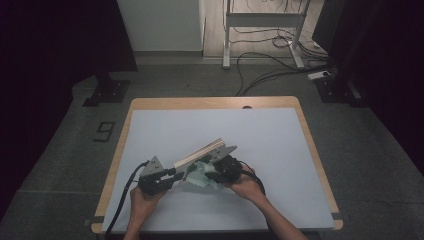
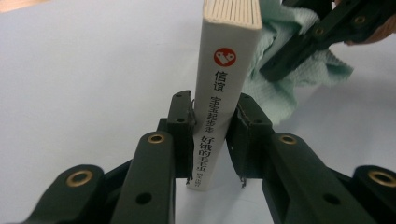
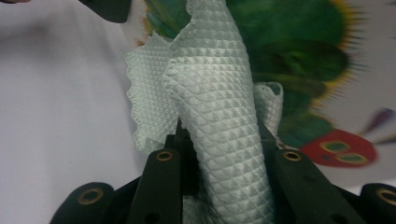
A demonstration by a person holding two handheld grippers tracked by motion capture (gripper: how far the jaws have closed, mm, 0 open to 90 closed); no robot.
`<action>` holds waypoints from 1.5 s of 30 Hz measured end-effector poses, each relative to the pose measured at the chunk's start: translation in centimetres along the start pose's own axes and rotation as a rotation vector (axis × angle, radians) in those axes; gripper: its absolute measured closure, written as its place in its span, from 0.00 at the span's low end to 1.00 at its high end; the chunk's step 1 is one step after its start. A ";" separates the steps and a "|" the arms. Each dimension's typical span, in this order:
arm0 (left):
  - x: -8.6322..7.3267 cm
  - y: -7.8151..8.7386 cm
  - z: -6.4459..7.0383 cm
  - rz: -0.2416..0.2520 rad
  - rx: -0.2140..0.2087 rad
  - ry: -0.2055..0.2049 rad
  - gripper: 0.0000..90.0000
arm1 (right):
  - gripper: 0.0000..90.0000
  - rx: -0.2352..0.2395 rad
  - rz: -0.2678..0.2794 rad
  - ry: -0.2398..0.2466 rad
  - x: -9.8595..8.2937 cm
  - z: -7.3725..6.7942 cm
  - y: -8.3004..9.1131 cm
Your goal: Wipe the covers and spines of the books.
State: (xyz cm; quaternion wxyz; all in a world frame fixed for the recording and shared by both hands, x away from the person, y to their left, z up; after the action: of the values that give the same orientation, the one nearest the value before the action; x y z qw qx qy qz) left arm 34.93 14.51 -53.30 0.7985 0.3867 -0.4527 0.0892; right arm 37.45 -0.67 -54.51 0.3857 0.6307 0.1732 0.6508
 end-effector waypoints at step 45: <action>-0.1 0.0 0.1 0.002 0.006 -0.009 0.80 | 0.29 -0.072 0.039 -0.051 -0.8 3.2 3.7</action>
State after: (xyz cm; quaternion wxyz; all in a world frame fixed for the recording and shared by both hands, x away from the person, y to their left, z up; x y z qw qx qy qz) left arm 34.80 14.48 -53.34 0.7953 0.3890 -0.4562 0.0895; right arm 39.34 -4.44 -51.96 0.3997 0.6361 0.1273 0.6476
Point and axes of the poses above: each handheld gripper's, and its own axes: y roughly backward along the jaws, x roughly out of its top, z roughly to its right, the point moved 9 cm from there along -y, roughly forward along the jaws, and after that the axes turned 15 degrees about y, right-handed, at the moved point
